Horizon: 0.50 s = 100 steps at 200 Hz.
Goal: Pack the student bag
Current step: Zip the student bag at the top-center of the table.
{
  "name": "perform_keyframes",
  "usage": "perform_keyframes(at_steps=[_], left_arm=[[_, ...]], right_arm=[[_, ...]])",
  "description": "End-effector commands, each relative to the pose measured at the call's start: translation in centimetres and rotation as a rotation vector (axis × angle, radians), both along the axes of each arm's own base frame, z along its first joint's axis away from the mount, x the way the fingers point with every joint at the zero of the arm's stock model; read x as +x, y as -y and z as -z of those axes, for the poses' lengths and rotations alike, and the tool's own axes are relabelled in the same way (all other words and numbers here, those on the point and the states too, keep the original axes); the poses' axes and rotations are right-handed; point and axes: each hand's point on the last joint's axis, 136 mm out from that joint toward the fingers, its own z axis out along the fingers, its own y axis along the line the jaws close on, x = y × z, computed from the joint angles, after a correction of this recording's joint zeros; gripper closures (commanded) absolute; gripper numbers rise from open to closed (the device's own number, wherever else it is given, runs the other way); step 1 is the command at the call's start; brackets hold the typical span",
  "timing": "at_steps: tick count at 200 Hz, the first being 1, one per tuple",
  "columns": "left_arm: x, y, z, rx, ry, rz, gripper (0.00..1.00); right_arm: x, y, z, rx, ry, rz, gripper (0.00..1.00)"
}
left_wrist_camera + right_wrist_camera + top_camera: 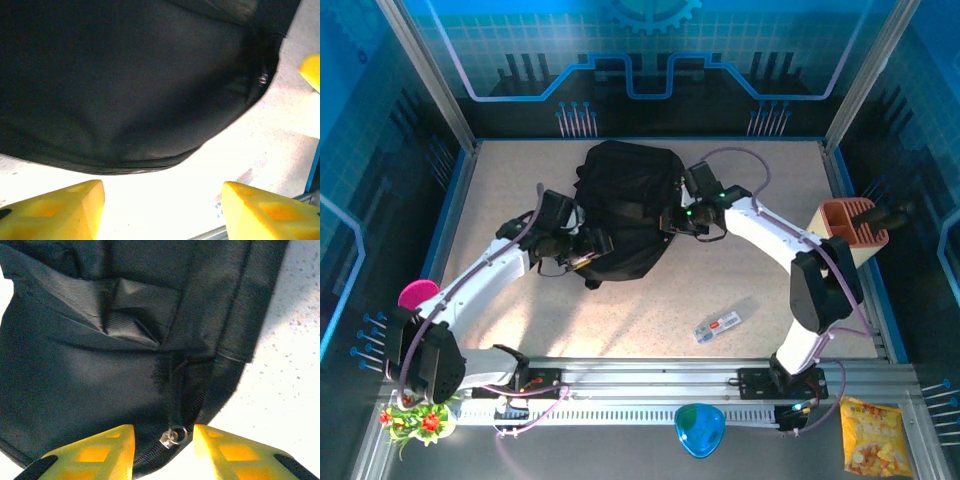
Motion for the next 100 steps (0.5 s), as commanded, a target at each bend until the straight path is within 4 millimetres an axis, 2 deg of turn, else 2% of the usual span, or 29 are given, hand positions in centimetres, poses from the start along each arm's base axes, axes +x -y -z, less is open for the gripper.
perform_keyframes(at_steps=[1,38,72,100], left_arm=[[1.0,3.1,-0.3,-0.006,0.045,0.115,0.39],[1.3,6.7,1.9,0.009,0.021,0.210,0.46],[0.6,7.9,4.7,0.004,-0.047,0.229,0.53],[-0.9,8.2,7.2,0.025,-0.120,0.245,0.60]], right_arm=[[0.6,0.2,1.2,-0.120,0.002,-0.015,0.64],[0.7,0.0,3.4,-0.180,-0.052,-0.043,0.65],[0.9,-0.4,4.9,-0.209,-0.091,-0.073,0.69],[1.3,0.0,5.8,-0.251,-0.095,-0.067,0.79]])
